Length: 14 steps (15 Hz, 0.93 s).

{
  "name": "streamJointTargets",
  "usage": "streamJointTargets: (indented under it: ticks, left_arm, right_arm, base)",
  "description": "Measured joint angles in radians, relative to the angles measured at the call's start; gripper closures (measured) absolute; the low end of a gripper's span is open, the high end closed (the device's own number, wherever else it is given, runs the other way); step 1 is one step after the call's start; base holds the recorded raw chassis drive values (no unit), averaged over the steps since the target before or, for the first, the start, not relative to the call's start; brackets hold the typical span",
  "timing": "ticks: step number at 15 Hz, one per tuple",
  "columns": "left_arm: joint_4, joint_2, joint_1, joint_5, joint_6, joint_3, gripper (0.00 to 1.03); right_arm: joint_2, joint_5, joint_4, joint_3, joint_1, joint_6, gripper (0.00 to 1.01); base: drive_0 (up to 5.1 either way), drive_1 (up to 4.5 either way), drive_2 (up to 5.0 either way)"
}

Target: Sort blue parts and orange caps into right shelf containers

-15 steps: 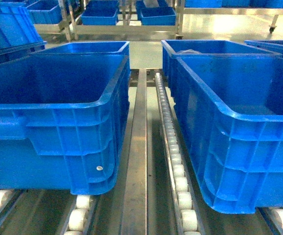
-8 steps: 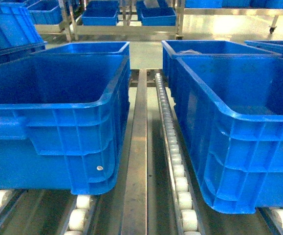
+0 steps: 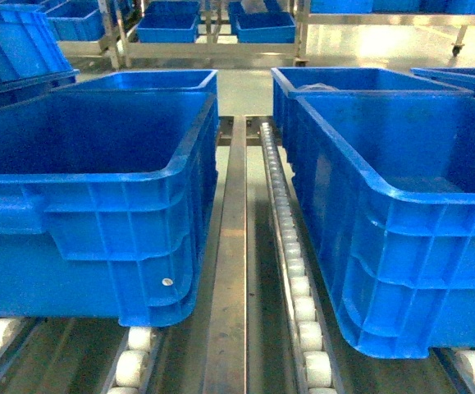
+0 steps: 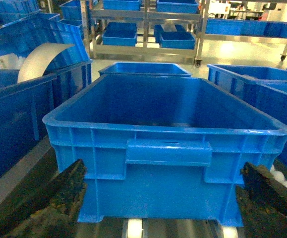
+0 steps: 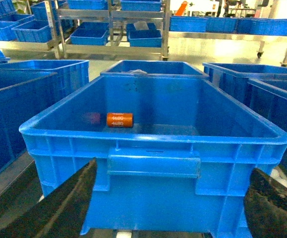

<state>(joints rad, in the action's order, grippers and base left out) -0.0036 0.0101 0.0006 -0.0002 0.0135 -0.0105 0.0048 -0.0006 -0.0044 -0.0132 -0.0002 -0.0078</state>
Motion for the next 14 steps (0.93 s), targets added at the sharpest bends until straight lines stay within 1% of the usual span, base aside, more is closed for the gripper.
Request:
streamJointTargets:
  ticks: [1,2,14]
  left_arm:
    - [0.0,0.0,0.0,0.0,-0.002,0.0,0.03]
    - [0.0,0.0,0.0,0.0,-0.002,0.0,0.05]
    - [0.0,0.0,0.0,0.0,-0.002,0.0,0.05]
  right_arm:
    - [0.0,0.0,0.0,0.0,0.0,0.0,0.01]
    - [0.0,0.0,0.0,0.0,0.0,0.0,0.03]
    - [0.0,0.0,0.0,0.0,0.0,0.0,0.03]
  base:
    - [0.0,0.0,0.0]
    - [0.0,0.0,0.0]
    - [0.0,0.0,0.0]
